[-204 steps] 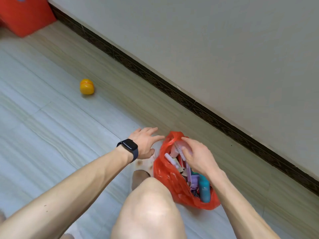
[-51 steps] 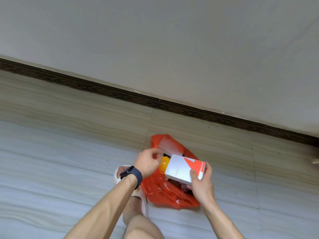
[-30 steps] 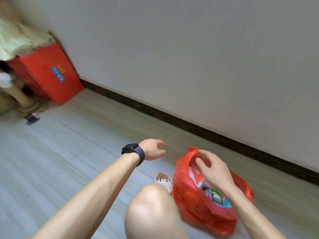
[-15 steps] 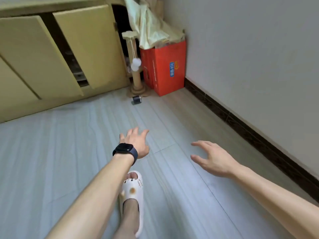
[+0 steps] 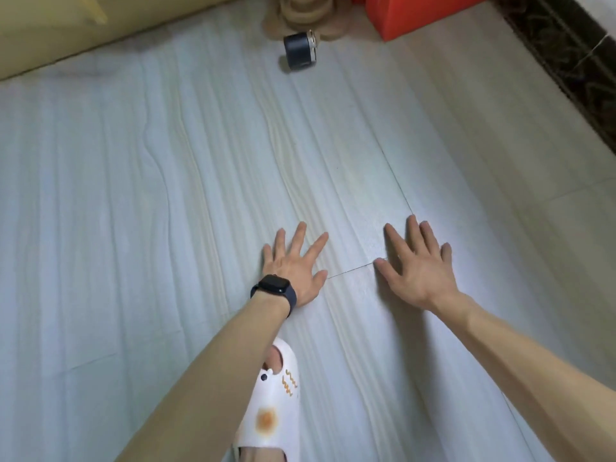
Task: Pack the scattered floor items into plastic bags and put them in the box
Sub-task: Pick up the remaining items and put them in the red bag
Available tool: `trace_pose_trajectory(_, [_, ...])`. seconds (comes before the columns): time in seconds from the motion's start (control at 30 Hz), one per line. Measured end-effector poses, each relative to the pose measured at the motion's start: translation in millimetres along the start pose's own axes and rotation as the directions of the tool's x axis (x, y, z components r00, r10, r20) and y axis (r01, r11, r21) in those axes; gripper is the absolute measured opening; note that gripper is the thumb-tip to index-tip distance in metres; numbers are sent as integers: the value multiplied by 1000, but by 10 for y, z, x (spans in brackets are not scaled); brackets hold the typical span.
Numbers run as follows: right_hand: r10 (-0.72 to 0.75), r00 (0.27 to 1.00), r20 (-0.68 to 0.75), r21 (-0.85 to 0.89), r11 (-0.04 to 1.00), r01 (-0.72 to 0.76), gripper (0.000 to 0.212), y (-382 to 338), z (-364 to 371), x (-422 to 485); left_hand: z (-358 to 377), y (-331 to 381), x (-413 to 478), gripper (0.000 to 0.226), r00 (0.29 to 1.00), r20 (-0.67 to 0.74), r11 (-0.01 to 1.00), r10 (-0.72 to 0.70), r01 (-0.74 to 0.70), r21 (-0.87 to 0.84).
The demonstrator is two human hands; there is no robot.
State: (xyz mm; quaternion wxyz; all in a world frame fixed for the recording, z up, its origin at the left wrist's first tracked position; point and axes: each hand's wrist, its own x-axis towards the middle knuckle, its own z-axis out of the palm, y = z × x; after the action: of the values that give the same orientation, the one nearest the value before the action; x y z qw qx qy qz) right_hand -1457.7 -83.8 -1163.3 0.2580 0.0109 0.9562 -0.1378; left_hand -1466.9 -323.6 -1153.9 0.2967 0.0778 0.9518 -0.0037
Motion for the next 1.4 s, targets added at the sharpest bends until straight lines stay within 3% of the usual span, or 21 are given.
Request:
trace_pose_trajectory(0.1, [16,999,31,-97,995,-13,71,-54,-181,264,-45,-56,228,68,1000,-27,998,16,-18,-68])
trace_pose_trajectory(0.23, [96,991,91,-92,992,-88,81,-243,-426,728,-412,-176,736,70,997,-68,994,45,-51,-95])
trace_pose_trajectory(0.37, [146,974,174,-86,987,-133,92,-294,-555,980,-1061,-346,1539,75,989,-139,999,42,-42,7])
trace_pose_trajectory(0.5, [148,960,238,-94,987,-129,93,-275,-568,1030,-1866,-454,2387,78,951,-305,991,43,-1,136])
trace_pose_trajectory(0.6, [145,952,271,-83,988,-127,94,-271,-607,1084,-2350,-480,2888,81,919,-391,993,57,-11,120])
trace_pose_trajectory(0.77, [152,930,336,-103,987,-124,96,-265,-661,1132,-2704,-569,3315,84,961,-275,999,-25,37,36])
trace_pose_trajectory(0.9, [136,933,334,-86,990,-114,97,-262,-689,1147,-2586,-466,3210,51,926,-376,996,15,20,88])
trace_pose_trajectory(1.07, [135,930,341,-71,991,-117,97,-243,-664,1081,-2407,-457,2878,35,948,-313,995,64,-35,96])
trace_pose_trajectory(1.2, [125,947,295,-53,992,-115,98,-237,-637,1106,-2242,-436,2526,24,844,-483,960,233,-121,253])
trace_pose_trajectory(1.23, [125,948,294,-52,992,-115,98,-229,-642,1099,-2153,-416,2448,29,829,-513,961,222,-98,258])
trace_pose_trajectory(1.3, [121,951,285,-50,992,-112,99,-221,-624,1087,-1959,-419,2266,45,872,-487,990,44,28,139])
trace_pose_trajectory(1.4, [132,955,265,-52,991,-123,99,-201,-586,1083,-1709,-457,2056,53,948,-159,952,-277,248,-180])
